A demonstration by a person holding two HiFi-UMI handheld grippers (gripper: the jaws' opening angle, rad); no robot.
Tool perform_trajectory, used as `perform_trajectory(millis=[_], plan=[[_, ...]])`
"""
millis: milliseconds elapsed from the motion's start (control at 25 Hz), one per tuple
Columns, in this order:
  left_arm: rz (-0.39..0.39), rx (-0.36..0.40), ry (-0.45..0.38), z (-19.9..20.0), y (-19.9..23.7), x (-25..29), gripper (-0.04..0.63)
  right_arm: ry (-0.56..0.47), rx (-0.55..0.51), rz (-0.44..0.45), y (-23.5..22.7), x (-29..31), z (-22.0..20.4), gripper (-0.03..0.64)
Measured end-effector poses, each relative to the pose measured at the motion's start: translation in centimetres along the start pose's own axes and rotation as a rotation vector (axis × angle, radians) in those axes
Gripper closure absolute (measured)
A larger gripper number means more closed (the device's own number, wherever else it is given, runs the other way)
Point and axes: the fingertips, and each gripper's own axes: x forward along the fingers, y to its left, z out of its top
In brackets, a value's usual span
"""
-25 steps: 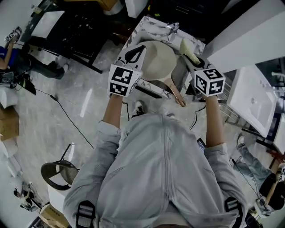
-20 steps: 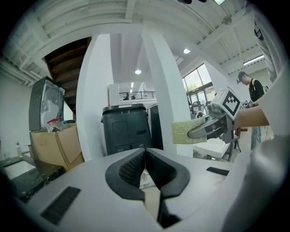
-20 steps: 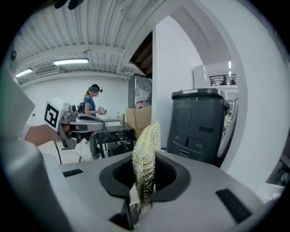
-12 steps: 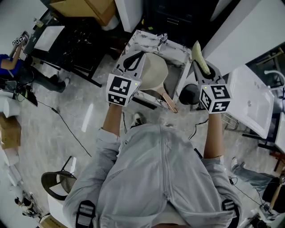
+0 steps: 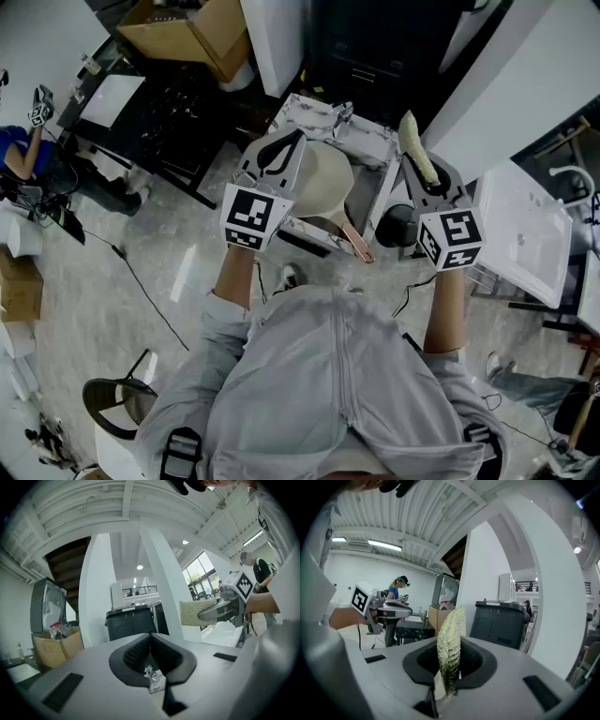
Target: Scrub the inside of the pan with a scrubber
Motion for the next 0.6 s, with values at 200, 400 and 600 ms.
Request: perform_trajectory(millis=[200, 400, 600], plan=[[0.008, 0.052, -0.003, 0.9, 0.5, -0.5, 0.572, -0.017, -0.007, 0.002, 0.7, 0.3, 1.2, 0.534], [0.014, 0.068, -0.019, 1.8, 1.1, -0.9, 0.572, -0.022, -0.029, 0.014, 1.5, 0.9, 2.1, 0.534], [0.018, 0.078, -0.021, 1.9, 1.4, -0.6, 0.571, -0.010, -0.044, 0.028, 1.9, 1.6, 2.2, 0.536]])
